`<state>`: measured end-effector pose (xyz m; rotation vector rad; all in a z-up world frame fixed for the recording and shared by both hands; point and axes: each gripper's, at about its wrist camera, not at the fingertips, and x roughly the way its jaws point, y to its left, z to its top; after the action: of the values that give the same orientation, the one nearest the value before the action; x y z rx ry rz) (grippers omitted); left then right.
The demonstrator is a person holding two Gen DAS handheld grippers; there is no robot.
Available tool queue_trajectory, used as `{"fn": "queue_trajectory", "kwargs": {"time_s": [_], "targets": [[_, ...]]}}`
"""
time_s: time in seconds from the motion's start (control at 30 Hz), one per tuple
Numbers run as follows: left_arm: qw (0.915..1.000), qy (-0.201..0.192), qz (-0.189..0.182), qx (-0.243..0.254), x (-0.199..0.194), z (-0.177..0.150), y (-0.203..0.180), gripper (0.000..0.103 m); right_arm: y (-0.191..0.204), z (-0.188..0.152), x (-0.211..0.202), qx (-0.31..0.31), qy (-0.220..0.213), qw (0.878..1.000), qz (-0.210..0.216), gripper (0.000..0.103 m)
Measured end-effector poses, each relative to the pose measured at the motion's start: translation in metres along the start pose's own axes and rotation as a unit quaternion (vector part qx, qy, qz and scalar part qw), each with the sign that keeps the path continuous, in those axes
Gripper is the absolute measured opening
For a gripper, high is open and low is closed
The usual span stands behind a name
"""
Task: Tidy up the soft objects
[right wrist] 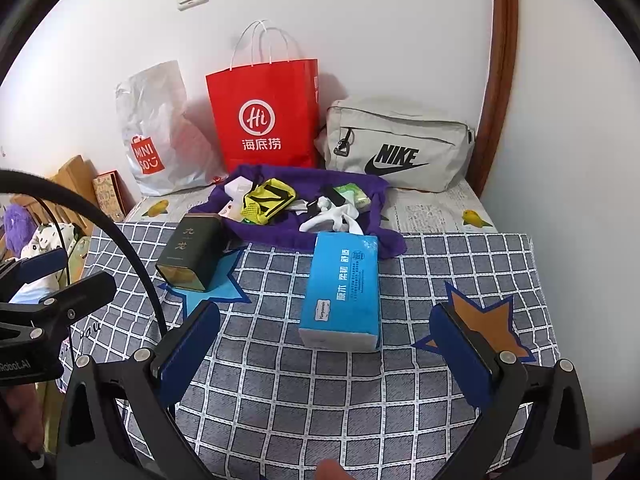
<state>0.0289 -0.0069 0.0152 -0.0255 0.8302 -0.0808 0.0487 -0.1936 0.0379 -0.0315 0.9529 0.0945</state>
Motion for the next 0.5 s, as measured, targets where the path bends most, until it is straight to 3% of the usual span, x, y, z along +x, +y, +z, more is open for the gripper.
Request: {"fn": "queue_trajectory", "kwargs": {"time_s": [0.5], "targets": [[1.0000, 0.002, 0.003, 0.007, -0.0004, -0.0002, -0.0015, 0.102, -0.0006, -0.0003, -0.0016, -0.001, -0.001, 1.000, 0.001, 0.103]]}}
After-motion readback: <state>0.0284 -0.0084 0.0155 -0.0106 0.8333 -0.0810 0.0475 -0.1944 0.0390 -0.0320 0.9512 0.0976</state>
